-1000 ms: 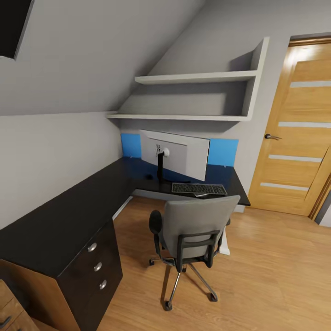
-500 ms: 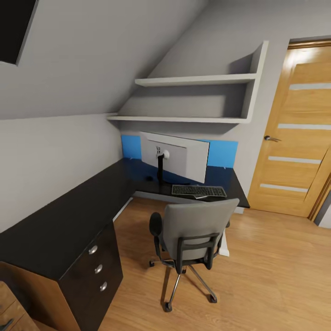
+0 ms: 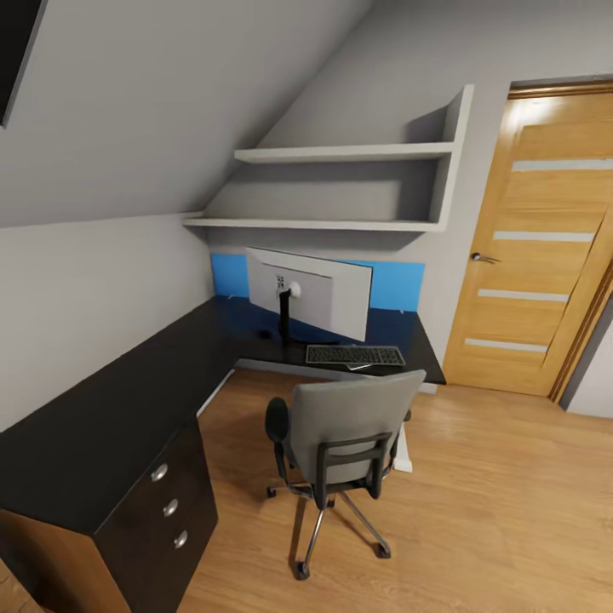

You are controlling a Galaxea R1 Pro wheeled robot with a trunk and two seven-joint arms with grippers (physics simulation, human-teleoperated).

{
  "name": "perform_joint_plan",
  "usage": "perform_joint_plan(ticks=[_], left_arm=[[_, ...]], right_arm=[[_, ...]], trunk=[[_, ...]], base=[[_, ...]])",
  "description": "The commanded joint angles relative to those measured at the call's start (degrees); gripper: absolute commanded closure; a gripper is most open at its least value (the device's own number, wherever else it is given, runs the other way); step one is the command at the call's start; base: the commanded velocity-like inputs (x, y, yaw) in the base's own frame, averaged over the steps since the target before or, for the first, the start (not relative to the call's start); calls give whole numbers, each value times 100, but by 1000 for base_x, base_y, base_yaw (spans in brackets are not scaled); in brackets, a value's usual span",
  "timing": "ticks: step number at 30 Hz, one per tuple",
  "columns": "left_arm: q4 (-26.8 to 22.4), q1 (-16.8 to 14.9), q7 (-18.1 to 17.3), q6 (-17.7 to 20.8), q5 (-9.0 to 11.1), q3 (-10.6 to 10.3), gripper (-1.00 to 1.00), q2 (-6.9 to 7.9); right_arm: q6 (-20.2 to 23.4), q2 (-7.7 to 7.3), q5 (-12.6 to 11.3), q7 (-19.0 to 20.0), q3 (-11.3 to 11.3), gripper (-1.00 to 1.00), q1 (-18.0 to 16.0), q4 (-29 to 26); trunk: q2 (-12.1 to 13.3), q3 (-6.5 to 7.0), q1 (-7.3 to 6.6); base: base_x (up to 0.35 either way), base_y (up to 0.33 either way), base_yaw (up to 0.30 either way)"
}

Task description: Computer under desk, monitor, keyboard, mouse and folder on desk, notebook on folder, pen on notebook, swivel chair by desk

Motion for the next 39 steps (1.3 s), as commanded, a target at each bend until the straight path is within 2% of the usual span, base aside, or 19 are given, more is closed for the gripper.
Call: perform_joint_plan(ticks=[1, 17, 33, 34, 36, 37, 39], left_arm=[[-8, -1, 1, 6, -2, 1, -100, 0], [-26, -1, 1, 1, -2, 1, -100, 8], [-31, -1, 1, 1, -2, 1, -100, 9], [-257, -1, 1, -12, 124, 13, -100, 24], [-312, -1, 1, -23, 278, 19, -100, 29], [-381, -1, -5, -96, 687, 32, -100, 40], [-395, -1, -7, -209, 806, 34, -100, 46]], right_arm=[[-73, -5, 70, -5, -5, -100, -5, 11], [-172, -57, 124, 5, -1, -100, -5, 19], [-204, -77, 119, -4, -4, -100, -5, 19], [-190, -64, 96, -27, -13, -100, -5, 3], [-190, -62, 95, -28, -17, -100, -5, -4], [-190, -64, 93, -30, -38, -100, -5, -20], [-192, -65, 93, -29, -44, -100, -5, -27]], trunk=[[37, 12, -23], [679, 299, -374], [1321, 586, -725], [1361, 604, -747], [1441, 640, -791], [1481, 658, -813], [1561, 694, -857]], base=[[0, 0, -247], [0, 0, -249], [0, 0, -30], [0, 0, 0], [0, 0, 0], [0, 0, 0], [0, 0, 0]])
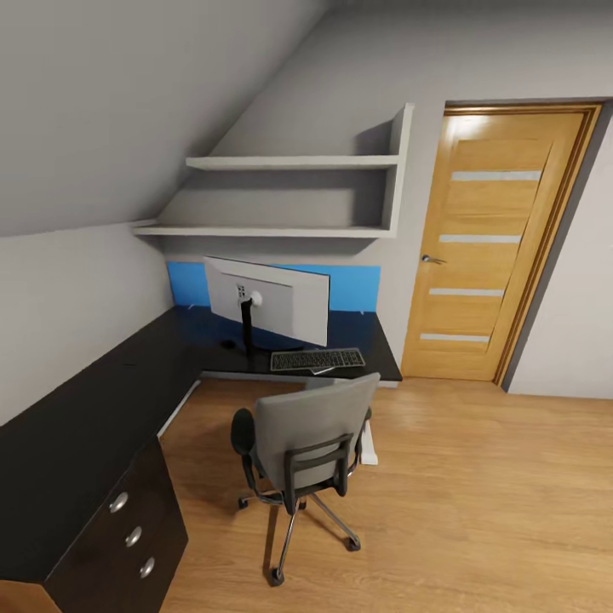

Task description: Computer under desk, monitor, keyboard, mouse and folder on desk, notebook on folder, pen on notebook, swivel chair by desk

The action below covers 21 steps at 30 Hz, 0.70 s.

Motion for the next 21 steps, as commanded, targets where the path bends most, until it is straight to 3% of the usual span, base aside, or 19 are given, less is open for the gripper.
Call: perform_joint_plan(ticks=[1, 10, 17, 21], left_arm=[[-6, -1, 0, -116, 99, 1, -100, 1], [-14, -1, 8, -656, 179, 3, -100, 43], [-14, -1, 8, -745, 185, 10, -100, 72], [-14, -1, 8, -756, 187, 13, -100, 75]], right_arm=[[-19, -1, 36, -2, -10, -100, -4, 1], [-37, -1, 35, -9, -14, -100, -4, -130], [-54, -1, 37, -3, -12, -100, -4, -332], [-276, -5, 48, -1, 2, -100, -4, -486]], trunk=[[36, 11, -22], [397, 172, -219], [678, 298, -373], [838, 374, -461]], base=[[0, 0, 0], [0, 0, 0], [0, 0, 0], [0, 0, -24]])
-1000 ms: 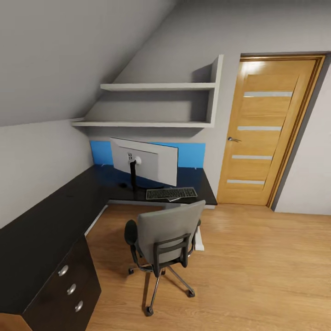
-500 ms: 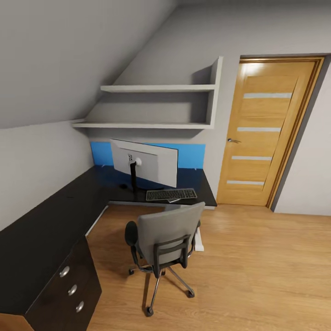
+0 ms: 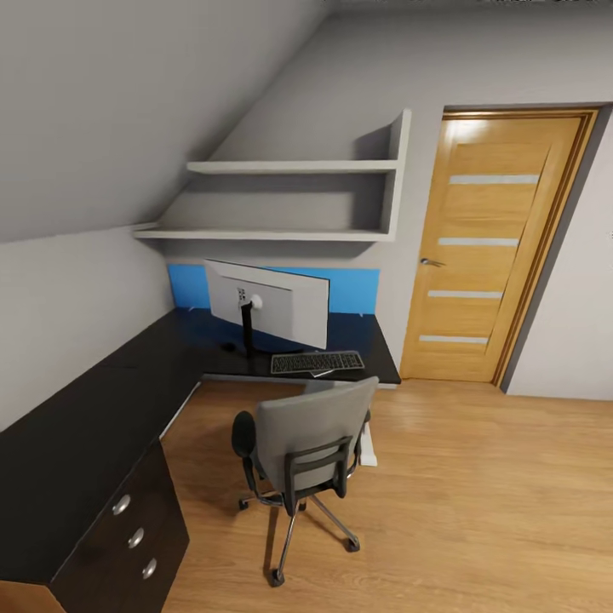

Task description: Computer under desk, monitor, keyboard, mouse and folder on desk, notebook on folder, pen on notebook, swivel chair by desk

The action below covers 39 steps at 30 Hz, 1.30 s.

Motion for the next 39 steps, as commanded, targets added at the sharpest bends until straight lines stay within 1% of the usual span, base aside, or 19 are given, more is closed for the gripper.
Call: perform_joint_plan(ticks=[1, 5, 9, 12, 18, 26, 39], left_arm=[[-1, -2, 1, -18, 40, 5, -100, -1], [-1, -2, 1, -163, 110, 8, -100, 5], [2, -2, 1, -521, 244, 9, -100, 1], [5, -2, 1, -636, 280, 9, -100, 0], [7, -2, 1, -703, 297, 14, -100, -5], [7, -2, 1, -723, 298, 18, -100, -5], [7, -2, 38, -725, 305, 18, -100, -2]], right_arm=[[-106, -2, 33, 0, -3, -100, -4, -25], [-235, -15, 35, -1, -2, -100, -4, -78], [-266, -37, 24, -6, -8, -100, -4, -82], [-261, -26, 21, -4, -11, -100, -4, -35], [-258, -31, 13, -1, -3, -100, -4, 223], [-261, -41, 12, -1, 1, -100, -4, 287], [-260, -38, 10, 0, 2, -100, -4, 293]], trunk=[[34, 12, -21], [195, 97, -109], [355, 173, -197], [476, 228, -263], [716, 336, -394], [1037, 480, -570], [1037, 480, -570]], base=[[0, 0, -71], [0, 0, -87], [0, 0, -33], [0, 0, -12], [0, 0, -3], [0, 0, 0], [0, 0, 0]])
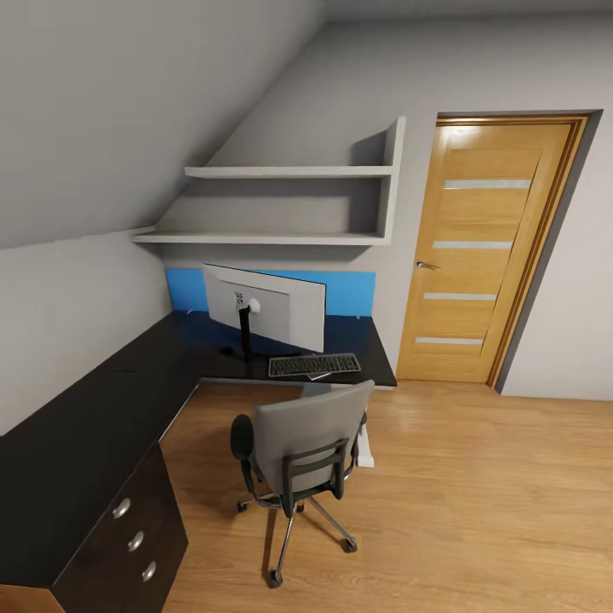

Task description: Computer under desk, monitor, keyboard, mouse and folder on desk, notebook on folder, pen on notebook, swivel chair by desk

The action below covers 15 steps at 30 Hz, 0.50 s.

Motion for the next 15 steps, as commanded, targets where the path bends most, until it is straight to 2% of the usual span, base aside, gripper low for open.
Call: perform_joint_plan(ticks=[1, 15], left_arm=[[-3, -2, 6, -12, 16, 4, -100, -1], [-3, 0, -12, -94, 15, 2, -100, 0]], right_arm=[[-16, -1, 31, 0, -6, -100, -4, 4], [-16, -3, 31, -1, -9, -100, -4, 4]], trunk=[[-11, -11, 3], [-11, -11, 3]], base=[[0, 0, 0], [0, -11, 0]])
